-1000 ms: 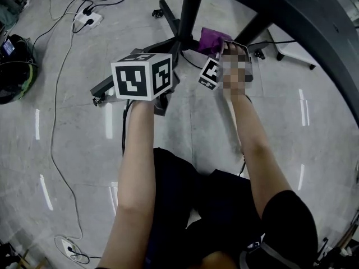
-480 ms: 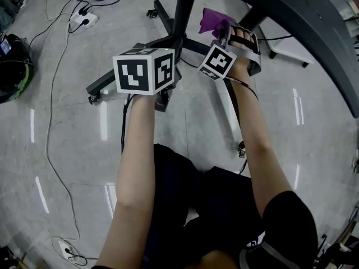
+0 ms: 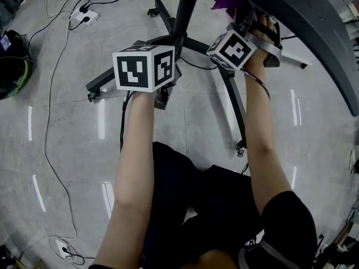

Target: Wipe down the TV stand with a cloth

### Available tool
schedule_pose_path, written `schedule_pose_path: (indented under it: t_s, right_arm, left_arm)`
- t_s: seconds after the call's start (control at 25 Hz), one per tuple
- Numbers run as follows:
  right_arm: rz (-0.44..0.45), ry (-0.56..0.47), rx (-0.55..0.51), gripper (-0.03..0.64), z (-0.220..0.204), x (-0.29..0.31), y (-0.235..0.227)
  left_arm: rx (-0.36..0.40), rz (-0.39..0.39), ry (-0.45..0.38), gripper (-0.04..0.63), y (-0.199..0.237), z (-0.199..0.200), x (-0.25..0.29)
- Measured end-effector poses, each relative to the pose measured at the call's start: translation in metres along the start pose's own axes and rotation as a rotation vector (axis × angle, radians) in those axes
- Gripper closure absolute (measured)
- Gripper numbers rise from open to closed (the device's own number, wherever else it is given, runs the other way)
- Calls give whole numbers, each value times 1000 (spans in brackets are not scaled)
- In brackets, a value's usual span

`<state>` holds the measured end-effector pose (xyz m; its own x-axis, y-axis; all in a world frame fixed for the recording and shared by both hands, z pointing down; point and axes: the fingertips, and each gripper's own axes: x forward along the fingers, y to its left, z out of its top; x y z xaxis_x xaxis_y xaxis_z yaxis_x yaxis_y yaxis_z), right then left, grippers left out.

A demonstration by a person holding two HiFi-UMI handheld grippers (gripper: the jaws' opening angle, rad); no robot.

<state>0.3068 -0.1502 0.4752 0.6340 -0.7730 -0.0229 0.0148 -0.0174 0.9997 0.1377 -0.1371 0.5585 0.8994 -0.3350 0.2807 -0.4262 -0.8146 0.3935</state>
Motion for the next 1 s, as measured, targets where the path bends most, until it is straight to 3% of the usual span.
schedule_pose_path:
  t_s: [0.52,1.0]
  right_arm:
    - [-272,-42,72,511,6,-28,-77]
    - [-303,-92,12,511,-14,-44,-79]
  left_arm:
    - [5,0,9,588,-4,-3,5]
    - [9,-13,29,588,-13,-11,18]
